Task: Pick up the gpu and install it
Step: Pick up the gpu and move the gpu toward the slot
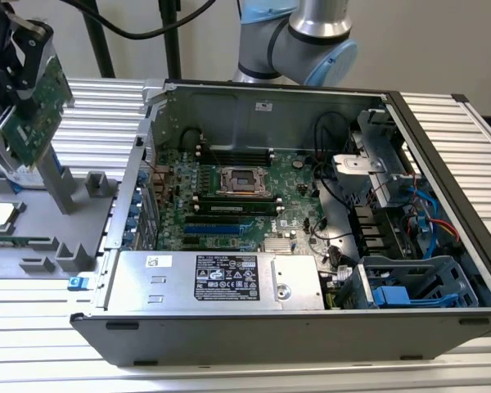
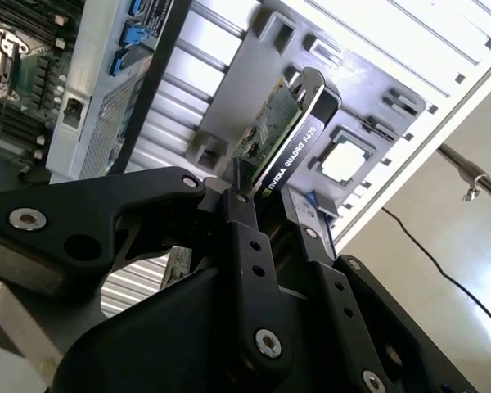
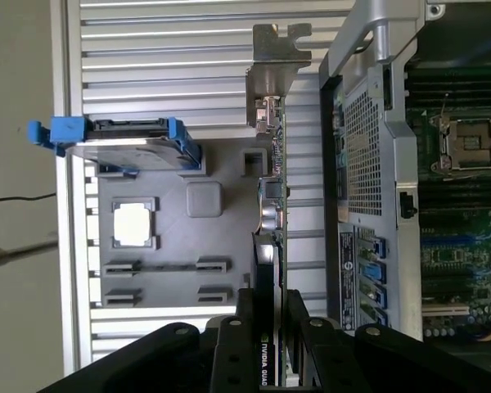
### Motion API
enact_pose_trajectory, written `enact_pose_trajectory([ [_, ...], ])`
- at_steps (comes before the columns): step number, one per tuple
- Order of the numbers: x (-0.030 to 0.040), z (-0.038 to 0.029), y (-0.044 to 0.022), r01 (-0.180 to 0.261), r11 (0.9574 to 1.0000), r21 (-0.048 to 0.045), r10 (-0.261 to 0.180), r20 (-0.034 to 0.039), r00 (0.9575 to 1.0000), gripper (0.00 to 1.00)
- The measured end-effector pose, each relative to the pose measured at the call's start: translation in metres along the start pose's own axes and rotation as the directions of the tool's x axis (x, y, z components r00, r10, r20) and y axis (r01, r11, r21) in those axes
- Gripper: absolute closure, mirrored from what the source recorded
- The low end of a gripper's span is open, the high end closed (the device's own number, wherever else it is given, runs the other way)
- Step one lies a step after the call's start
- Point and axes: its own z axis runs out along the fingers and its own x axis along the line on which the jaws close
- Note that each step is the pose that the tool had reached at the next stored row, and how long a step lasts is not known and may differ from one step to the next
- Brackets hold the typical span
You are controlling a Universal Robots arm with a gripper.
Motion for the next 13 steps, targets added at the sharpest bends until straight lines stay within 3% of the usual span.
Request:
enact_pose_trajectory([
  [13, -0.0001, -0.0054, 0.0004, 0.000, 1.0000, -0.0001, 0.000, 0.0001, 1.0000, 1.00],
])
